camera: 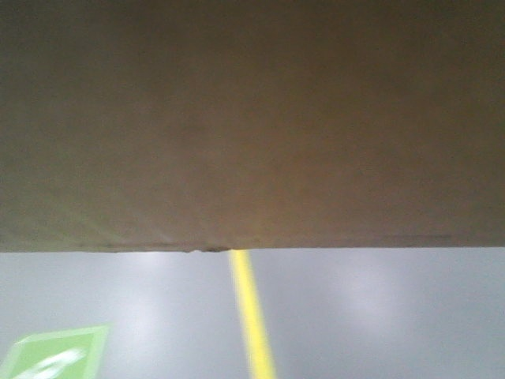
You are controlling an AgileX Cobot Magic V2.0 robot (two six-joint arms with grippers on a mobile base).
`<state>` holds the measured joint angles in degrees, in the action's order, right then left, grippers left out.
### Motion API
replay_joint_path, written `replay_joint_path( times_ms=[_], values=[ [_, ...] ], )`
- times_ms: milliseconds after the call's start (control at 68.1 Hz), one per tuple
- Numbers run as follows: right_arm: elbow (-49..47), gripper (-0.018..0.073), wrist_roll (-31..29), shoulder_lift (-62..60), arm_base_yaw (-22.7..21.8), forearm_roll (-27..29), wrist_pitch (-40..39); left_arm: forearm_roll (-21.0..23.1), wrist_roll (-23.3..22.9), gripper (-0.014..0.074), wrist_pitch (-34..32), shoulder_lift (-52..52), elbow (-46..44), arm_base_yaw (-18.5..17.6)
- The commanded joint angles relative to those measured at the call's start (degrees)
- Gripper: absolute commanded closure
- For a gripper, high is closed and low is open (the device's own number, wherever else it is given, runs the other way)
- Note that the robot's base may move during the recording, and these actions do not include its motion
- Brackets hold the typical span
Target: Grab box from left shelf to table start
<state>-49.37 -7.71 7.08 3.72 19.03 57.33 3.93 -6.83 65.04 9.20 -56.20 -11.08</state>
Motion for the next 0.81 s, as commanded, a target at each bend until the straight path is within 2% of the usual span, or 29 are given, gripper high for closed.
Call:
replay_joint_path(
  times_ms=[0,792],
  values=[
    [-1.71,0.0501,-0.86,0.89,0.15,-1.24,-3.84,1.38,-1.37,0.0696,-5.25,0.84,-1.74,-0.28],
    [-1.71,0.0501,-0.86,0.89,0.15,-1.24,-3.84,1.38,-1.37,0.0696,-5.25,0.84,-1.74,-0.28]
  ],
)
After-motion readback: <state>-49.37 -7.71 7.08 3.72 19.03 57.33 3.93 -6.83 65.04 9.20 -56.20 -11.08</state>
